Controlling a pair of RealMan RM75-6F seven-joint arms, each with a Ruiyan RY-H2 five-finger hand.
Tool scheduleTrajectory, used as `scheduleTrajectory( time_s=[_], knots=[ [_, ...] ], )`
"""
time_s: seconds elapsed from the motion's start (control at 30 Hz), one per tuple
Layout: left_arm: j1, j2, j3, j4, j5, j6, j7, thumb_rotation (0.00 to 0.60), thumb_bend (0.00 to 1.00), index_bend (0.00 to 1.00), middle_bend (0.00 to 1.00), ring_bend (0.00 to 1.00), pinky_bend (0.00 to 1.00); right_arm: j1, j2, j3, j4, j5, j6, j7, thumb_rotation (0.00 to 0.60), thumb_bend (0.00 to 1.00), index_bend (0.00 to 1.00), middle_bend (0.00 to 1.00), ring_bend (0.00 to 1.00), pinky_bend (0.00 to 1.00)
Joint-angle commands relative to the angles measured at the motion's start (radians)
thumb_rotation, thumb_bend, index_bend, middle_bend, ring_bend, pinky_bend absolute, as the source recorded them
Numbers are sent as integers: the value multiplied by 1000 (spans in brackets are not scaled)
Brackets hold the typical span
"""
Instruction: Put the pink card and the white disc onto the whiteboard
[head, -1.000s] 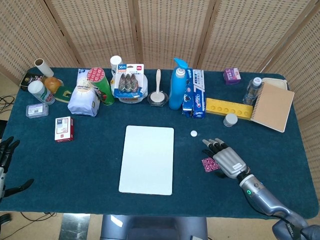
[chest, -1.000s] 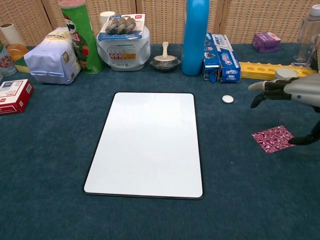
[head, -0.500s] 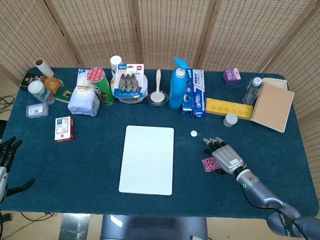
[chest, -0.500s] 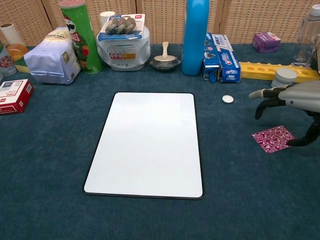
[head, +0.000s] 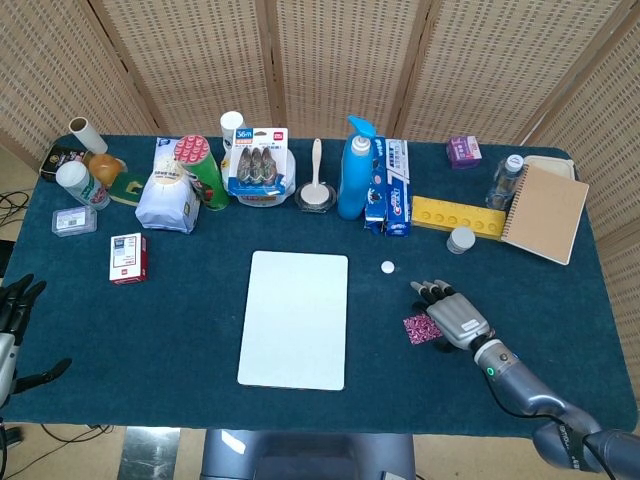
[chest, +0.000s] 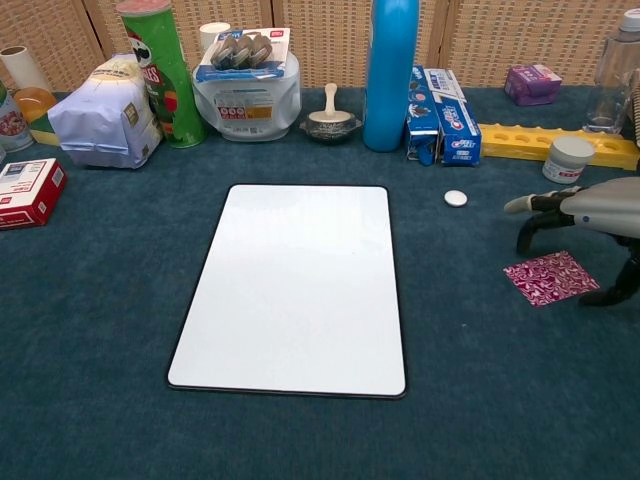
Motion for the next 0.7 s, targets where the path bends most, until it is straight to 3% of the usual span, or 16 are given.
scheduleTrajectory(
  time_s=[0.03,0.4,0.7],
  knots=[
    [-1,0,-1,-1,-1,-1,2,600,47,0,0,0,0,2,-8,-8,13,-3,0,17,600,309,251,6,0,0],
    [-2,-3,0,-4,-3,-5,11,600,47,0,0,0,0,15,-38,-27,63,-18,5,77,600,321,262,6,0,0],
    [-3,-4,0,-5,-3,-7,14,600,47,0,0,0,0,20,-56,-33,87,-16,17,104,600,334,400,8,0,0]
  ],
)
